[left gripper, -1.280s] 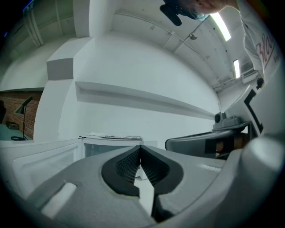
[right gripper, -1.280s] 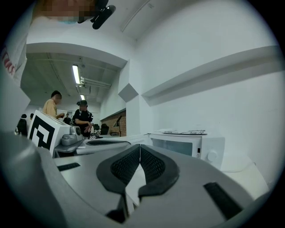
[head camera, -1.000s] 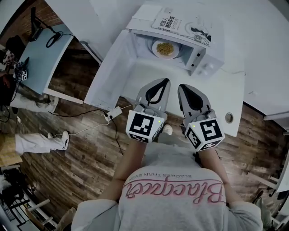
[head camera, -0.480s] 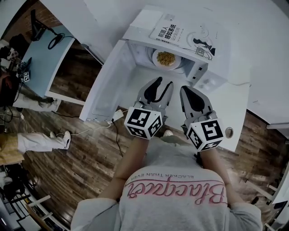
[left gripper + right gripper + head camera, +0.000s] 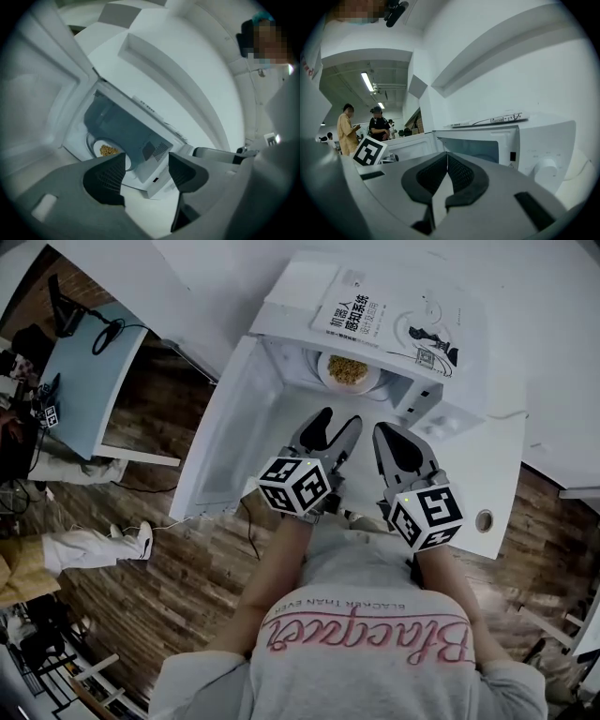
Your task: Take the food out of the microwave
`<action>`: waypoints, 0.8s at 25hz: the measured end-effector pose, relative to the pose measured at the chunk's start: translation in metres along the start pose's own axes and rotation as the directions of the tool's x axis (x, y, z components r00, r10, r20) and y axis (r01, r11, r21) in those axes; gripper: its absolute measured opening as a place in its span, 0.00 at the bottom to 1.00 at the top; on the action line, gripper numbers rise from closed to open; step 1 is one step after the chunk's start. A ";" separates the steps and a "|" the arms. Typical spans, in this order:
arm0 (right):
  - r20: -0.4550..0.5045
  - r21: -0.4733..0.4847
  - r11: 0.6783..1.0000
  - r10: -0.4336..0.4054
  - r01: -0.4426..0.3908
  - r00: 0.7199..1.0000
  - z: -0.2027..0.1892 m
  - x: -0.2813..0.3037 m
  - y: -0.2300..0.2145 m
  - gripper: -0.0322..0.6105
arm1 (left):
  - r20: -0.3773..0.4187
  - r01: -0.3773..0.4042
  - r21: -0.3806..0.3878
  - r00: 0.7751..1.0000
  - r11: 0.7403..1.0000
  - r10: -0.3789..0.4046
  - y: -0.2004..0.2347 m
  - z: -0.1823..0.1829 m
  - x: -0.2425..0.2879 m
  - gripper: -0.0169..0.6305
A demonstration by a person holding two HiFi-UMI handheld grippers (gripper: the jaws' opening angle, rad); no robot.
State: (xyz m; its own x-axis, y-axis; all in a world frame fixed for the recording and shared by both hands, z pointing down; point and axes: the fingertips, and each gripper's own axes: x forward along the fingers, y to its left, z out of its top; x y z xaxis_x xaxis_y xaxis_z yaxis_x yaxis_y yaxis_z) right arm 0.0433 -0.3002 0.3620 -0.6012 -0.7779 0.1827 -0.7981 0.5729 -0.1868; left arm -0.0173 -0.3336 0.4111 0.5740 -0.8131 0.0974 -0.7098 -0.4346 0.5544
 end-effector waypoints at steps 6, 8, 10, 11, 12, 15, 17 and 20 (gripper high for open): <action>-0.029 0.060 0.998 -0.032 0.034 0.999 -0.020 0.025 -0.013 0.07 | -0.084 -0.072 -0.284 0.995 0.956 0.050 0.059 -0.024 0.026 0.48; -0.045 0.070 0.997 -0.034 0.037 0.998 -0.029 0.033 -0.015 0.07 | -0.099 -0.096 -0.352 0.993 0.931 0.065 0.077 -0.031 0.035 0.48; -0.061 0.076 0.996 -0.034 0.039 0.998 -0.037 0.041 -0.017 0.07 | -0.114 -0.123 -0.400 0.990 0.908 0.083 0.094 -0.037 0.044 0.48; -0.068 0.079 0.996 -0.034 0.039 0.997 -0.041 0.044 -0.018 0.07 | -0.122 -0.136 -0.426 0.988 0.895 0.092 0.101 -0.041 0.048 0.48; -0.074 0.081 0.996 -0.035 0.041 0.997 -0.044 0.047 -0.020 0.07 | -0.128 -0.147 -0.456 0.987 0.878 0.098 0.108 -0.044 0.052 0.48; -0.089 0.085 0.995 -0.038 0.046 0.995 -0.051 0.053 -0.026 0.07 | -0.136 -0.169 -0.557 0.984 0.813 0.112 0.121 -0.053 0.064 0.48; -0.096 0.090 0.995 -0.040 0.049 0.995 -0.053 0.057 -0.030 0.07 | -0.137 -0.184 -0.610 0.982 0.771 0.126 0.128 -0.057 0.071 0.48; -0.100 0.095 0.994 -0.043 0.053 0.994 -0.053 0.060 -0.036 0.07 | -0.148 -0.214 -0.646 0.977 0.732 0.155 0.137 -0.062 0.079 0.48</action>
State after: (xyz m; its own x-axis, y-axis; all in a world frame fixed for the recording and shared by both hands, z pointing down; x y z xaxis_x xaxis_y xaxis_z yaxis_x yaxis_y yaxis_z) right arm 0.0332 -0.3539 0.4310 -0.5670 -0.7722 0.2866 -0.8213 0.5039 -0.2674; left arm -0.0435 -0.4333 0.5464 0.5112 -0.8042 0.3032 -0.3787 0.1060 0.9194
